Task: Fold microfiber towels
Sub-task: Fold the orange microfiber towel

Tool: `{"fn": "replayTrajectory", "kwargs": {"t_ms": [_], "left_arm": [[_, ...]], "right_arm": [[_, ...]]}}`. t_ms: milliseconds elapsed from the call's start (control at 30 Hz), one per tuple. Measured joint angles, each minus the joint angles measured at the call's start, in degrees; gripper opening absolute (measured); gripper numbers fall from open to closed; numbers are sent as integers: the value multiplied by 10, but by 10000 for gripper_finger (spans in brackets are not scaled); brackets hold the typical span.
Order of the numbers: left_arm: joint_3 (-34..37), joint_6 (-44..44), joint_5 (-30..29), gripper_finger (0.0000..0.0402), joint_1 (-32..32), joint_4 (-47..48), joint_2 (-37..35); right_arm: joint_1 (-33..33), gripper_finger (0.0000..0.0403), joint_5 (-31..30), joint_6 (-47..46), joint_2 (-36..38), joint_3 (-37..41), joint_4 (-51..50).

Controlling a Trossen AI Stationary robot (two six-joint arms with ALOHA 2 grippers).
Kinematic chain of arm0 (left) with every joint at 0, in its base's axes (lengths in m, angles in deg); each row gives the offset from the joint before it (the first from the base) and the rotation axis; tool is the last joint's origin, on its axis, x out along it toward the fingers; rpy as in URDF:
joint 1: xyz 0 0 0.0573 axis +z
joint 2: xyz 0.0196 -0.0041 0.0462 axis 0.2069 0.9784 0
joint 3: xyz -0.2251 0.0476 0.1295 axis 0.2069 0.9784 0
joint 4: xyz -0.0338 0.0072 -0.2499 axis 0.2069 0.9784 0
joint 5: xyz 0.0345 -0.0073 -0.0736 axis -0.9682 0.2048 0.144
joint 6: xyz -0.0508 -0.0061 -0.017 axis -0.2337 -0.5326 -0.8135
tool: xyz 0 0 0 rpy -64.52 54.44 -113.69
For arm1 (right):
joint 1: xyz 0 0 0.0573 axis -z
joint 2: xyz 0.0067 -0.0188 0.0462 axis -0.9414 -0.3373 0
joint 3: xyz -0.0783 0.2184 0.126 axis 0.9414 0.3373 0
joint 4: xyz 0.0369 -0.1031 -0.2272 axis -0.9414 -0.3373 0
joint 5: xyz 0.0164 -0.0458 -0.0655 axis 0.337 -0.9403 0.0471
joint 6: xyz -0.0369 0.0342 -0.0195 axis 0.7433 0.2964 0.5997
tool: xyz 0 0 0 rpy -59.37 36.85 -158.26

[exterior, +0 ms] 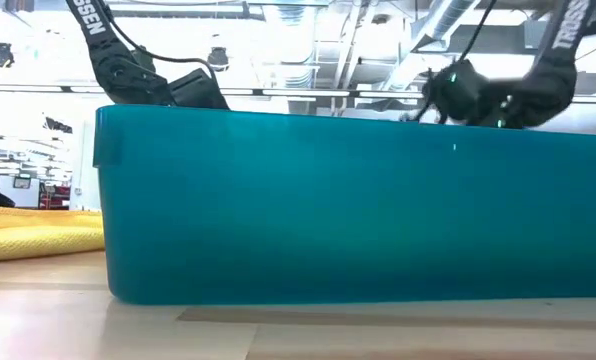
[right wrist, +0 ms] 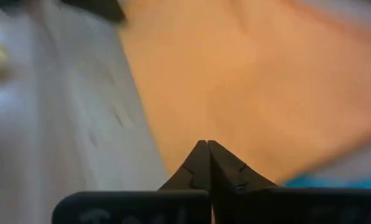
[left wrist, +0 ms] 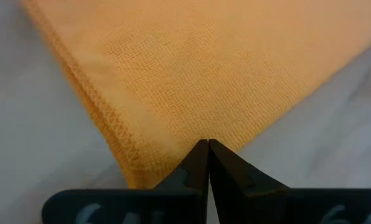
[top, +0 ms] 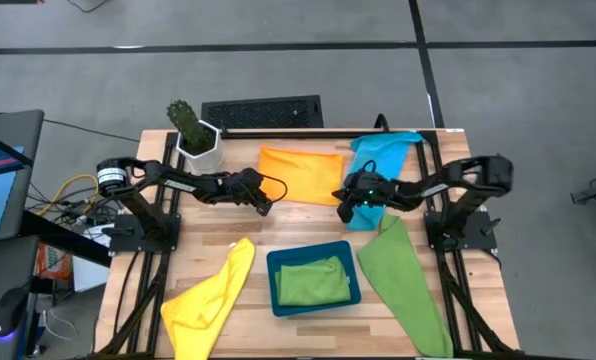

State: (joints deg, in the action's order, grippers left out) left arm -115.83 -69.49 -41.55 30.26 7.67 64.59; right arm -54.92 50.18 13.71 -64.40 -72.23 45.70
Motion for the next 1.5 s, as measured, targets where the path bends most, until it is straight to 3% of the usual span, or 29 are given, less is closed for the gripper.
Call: {"fn": "replayTrajectory", "kwargs": {"t_ms": [133, 233, 367, 467, 600, 767, 933, 1133, 1400, 1500], "left_arm": [[0, -1, 1, 4, -7, 9, 0], [0, -5, 1, 4, -12, 19, -1], [0, -12, -3, 4, -21, 23, -1], [0, -18, -5, 4, -29, 24, -1], [0, -26, -6, 4, -38, 23, -1], [0, -39, -21, 4, -45, 23, 0], [0, -46, -21, 4, -51, 24, 0], [0, -58, -17, 4, -62, 24, 0], [0, -69, -14, 4, -73, 24, 0], [1, -89, -8, 4, -73, 26, -6]], "right_arm": [[0, 20, 0, -30, -72, -3, 15], [4, 15, 31, -45, -81, -2, 32], [6, 12, 61, -41, -24, -3, 27], [23, 19, 17, -17, 39, -8, 44], [60, 19, -31, 39, 68, -12, 40], [121, 11, -28, 56, 11, -35, 37], [151, 17, -15, 2, -66, -69, 36], [171, 9, -15, -57, -95, -113, -64], [190, 23, -40, -23, -2, -127, -98], [191, 24, -13, 8, 54, -128, -131]]}}
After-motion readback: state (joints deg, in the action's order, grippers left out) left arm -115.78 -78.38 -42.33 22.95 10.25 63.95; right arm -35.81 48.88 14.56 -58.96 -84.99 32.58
